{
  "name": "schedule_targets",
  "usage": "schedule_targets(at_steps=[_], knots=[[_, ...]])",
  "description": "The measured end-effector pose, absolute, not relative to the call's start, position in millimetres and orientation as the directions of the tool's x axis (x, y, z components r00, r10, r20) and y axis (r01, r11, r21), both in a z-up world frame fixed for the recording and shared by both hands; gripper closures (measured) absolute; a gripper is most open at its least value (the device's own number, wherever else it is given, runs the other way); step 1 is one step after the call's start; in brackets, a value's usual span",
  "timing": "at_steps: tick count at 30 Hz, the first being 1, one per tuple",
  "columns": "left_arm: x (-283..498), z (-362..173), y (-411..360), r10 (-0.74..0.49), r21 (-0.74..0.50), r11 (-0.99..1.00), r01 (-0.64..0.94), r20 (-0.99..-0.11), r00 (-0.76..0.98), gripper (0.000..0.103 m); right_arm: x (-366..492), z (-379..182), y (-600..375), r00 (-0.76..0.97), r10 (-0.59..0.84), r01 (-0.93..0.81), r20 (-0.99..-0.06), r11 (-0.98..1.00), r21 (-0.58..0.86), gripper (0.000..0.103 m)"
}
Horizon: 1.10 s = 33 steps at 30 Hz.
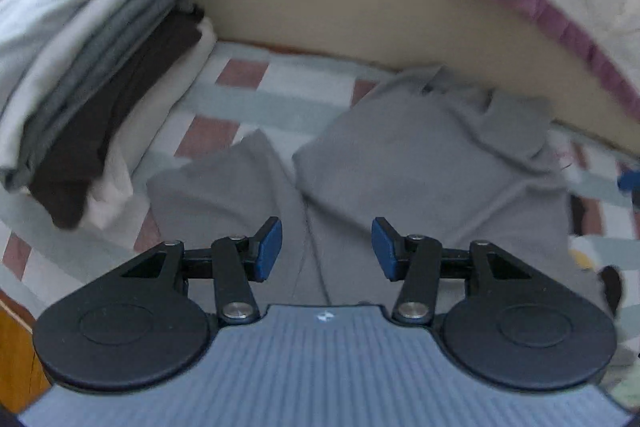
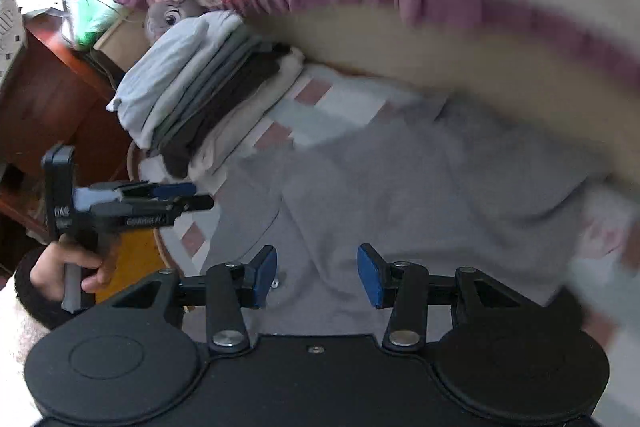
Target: Fold clothes
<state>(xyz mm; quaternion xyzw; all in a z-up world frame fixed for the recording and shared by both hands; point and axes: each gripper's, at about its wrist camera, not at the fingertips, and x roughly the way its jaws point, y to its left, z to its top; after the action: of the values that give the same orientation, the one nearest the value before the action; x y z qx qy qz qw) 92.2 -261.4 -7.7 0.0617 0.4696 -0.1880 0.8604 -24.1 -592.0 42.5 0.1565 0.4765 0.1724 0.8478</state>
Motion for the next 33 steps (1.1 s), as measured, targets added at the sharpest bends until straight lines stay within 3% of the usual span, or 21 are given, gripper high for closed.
schedule_targets(at_steps=[4, 7, 11, 15, 18, 22, 23, 24, 25, 27, 28, 30, 31, 33], knots=[[86, -47, -270, -0.241, -0.054, 0.910, 0.412, -0.876, 0.419, 0.054, -49, -35, -596, 0.489, 0.404, -0.120, -0.773, 0.909, 0.399, 0.053], [81, -63, -270, -0.235, -0.041, 0.902, 0.430, -0.882, 0.409, 0.052, -61, -54, -614, 0.478, 0.284, -0.094, -0.831, 0.957, 0.274, 0.053], [72, -76, -272, -0.241, -0.035, 0.871, 0.489, -0.900, 0.365, 0.048, -85, -74, -634, 0.477, 0.367, -0.039, -0.799, 0.917, 0.397, 0.053], [49, -73, -279, -0.323, -0.099, 0.795, 0.598, -0.904, 0.280, 0.047, -102, -88, -618, 0.422, 0.367, -0.073, -0.829, 0.925, 0.373, 0.051], [30, -63, -286, -0.405, -0.168, 0.705, 0.689, -0.893, 0.197, 0.037, -112, -99, -607, 0.377, 0.365, -0.077, -0.851, 0.928, 0.364, 0.044], [2, -60, -296, -0.450, -0.215, 0.549, 0.808, -0.890, 0.069, 0.021, -109, -122, -596, 0.316, 0.169, -0.001, -0.934, 0.984, 0.178, 0.037], [-3, -64, -298, -0.441, -0.207, 0.532, 0.821, -0.896, 0.059, 0.020, -109, -124, -597, 0.330, 0.204, -0.001, -0.922, 0.977, 0.215, 0.042], [-8, -68, -300, -0.430, -0.200, 0.514, 0.834, -0.901, 0.050, 0.020, -110, -125, -598, 0.342, 0.246, -0.005, -0.907, 0.966, 0.260, 0.054], [-14, -71, -302, -0.420, -0.192, 0.496, 0.847, -0.907, 0.040, 0.020, -111, -123, -599, 0.350, 0.309, -0.018, -0.884, 0.946, 0.323, 0.096], [-20, -79, -305, -0.410, -0.179, 0.467, 0.866, -0.912, 0.033, 0.020, -115, -108, -601, 0.369, 0.378, -0.038, -0.849, 0.919, 0.392, 0.095], [-21, -83, -306, -0.411, -0.173, 0.456, 0.873, -0.911, 0.034, 0.022, -117, -96, -600, 0.385, 0.385, -0.068, -0.839, 0.918, 0.390, 0.095], [-20, -86, -302, -0.438, -0.226, 0.432, 0.873, -0.899, -0.016, 0.069, -124, -73, -603, 0.405, 0.401, -0.105, -0.821, 0.913, 0.394, 0.095], [-20, -85, -298, -0.443, -0.261, 0.420, 0.869, -0.895, -0.055, 0.100, -127, -64, -606, 0.400, 0.404, -0.113, -0.823, 0.912, 0.393, 0.095], [-19, -82, -292, -0.451, -0.330, 0.397, 0.856, -0.883, -0.131, 0.102, -134, -52, -611, 0.365, 0.384, -0.135, -0.848, 0.923, 0.360, 0.095]])
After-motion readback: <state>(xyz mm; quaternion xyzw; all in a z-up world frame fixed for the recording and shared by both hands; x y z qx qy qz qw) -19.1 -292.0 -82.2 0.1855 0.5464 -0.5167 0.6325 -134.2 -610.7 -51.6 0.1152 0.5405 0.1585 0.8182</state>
